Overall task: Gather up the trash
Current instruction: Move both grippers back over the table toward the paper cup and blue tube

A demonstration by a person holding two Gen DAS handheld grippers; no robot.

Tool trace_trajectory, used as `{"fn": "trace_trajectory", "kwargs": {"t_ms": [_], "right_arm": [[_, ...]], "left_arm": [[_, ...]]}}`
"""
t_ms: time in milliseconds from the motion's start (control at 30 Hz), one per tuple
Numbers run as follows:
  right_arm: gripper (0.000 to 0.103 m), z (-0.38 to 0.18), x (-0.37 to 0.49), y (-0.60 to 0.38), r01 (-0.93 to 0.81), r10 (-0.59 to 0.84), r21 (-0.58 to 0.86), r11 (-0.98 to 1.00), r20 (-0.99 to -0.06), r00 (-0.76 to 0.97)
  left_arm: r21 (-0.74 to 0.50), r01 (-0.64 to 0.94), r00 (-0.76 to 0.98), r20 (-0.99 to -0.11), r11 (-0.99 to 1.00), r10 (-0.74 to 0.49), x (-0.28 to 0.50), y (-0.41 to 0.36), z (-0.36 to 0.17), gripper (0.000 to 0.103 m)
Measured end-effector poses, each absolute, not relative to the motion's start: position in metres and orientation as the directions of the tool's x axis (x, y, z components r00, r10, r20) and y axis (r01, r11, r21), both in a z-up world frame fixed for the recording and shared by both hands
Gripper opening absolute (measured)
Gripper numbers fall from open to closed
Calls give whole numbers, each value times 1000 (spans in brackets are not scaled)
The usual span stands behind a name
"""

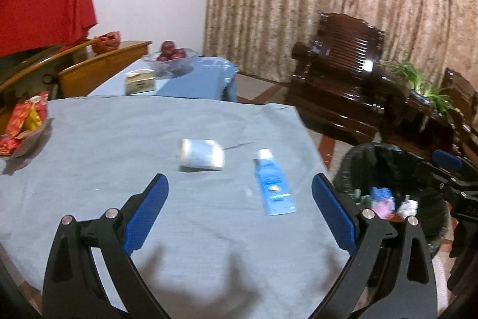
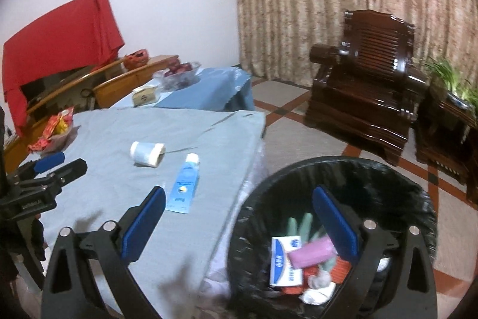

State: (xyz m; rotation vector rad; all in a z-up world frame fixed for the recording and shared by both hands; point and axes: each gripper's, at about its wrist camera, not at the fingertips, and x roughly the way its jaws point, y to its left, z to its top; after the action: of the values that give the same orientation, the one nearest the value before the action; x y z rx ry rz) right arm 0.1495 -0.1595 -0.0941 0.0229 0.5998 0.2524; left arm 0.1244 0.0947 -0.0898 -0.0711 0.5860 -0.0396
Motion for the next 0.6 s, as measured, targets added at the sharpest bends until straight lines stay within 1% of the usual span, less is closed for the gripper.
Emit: {"fn": "trace_trajectory", "kwargs": {"t_ms": [267,600], "right_arm": [[97,-111,189,-117,-260,266,96,961,-583,767],[97,-142,258,-84,-245,265,123,962,-640,721]], "left_arm": [[-71,-72,824,-566,995,19,140,137,-103,94],[-41,-140,802,-590,989,89,192,163,-128,94]]}}
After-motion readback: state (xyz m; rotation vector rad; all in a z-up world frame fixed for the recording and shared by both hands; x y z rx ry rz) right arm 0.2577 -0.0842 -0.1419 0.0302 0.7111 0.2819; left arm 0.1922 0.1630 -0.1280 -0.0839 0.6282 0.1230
